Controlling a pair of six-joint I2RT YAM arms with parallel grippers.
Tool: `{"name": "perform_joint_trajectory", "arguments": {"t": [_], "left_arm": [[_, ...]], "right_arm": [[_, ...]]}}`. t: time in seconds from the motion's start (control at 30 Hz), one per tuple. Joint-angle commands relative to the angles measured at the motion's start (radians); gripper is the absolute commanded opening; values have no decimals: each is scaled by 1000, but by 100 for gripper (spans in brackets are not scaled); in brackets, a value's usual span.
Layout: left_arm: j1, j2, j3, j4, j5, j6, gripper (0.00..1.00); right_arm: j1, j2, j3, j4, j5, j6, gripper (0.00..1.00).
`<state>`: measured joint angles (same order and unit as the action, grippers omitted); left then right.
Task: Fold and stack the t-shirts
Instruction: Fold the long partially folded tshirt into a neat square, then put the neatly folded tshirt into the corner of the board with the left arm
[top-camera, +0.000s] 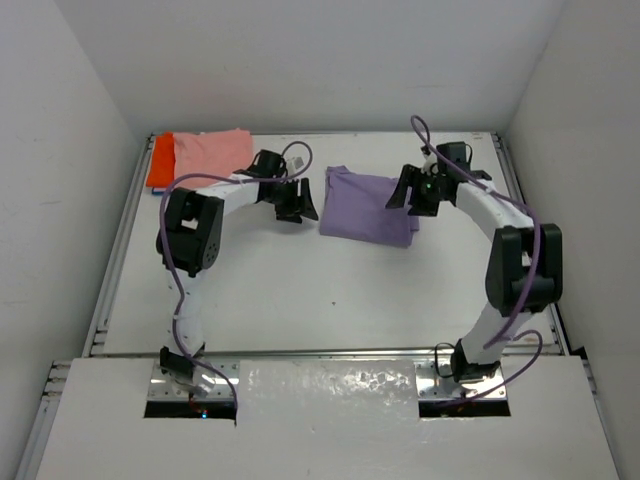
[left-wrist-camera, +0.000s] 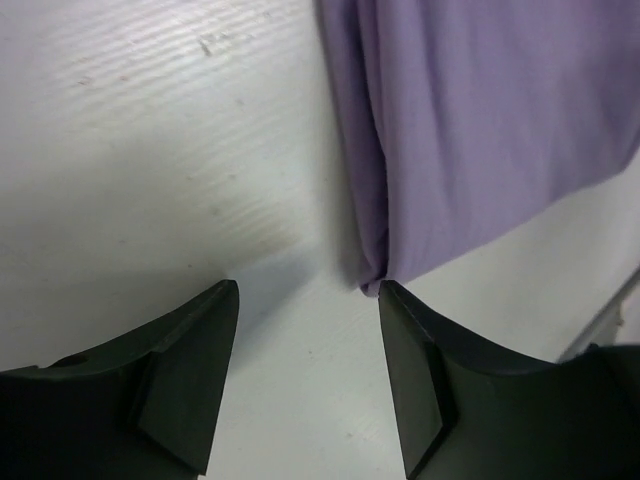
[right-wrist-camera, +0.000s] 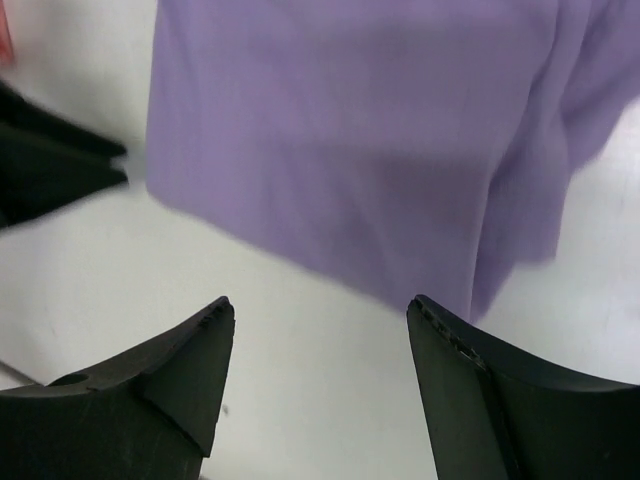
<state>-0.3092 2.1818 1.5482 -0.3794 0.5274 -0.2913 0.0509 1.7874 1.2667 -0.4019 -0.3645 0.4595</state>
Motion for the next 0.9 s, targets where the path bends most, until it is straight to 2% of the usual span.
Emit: {"name": "perform_joint_trajectory", "arguments": {"t": [0.0,0.17,0.23,0.4,0.6,0.87], "left_arm": [[-8,-33,25,30,36,52,57],[-1,42,141,-18,62,49,61],[1,67,187,-27,74,38,68],[-1,140,259,-6,120,-34,68],[-7,211,305,-12,123,-94,68],[-16,240,280,39,94,-121,70]], "right_arm": [[6,-135,-70,-84,52,-50,69],[7,-256,-101,-135,29,-74,70],[7,-287,-122,-141,33,-81,70],[6,-339,-125,-173,56,-99,70],[7,-362,-96,-186,76,-96,70],[6,-387,-131,-186,84,-94,70]]}}
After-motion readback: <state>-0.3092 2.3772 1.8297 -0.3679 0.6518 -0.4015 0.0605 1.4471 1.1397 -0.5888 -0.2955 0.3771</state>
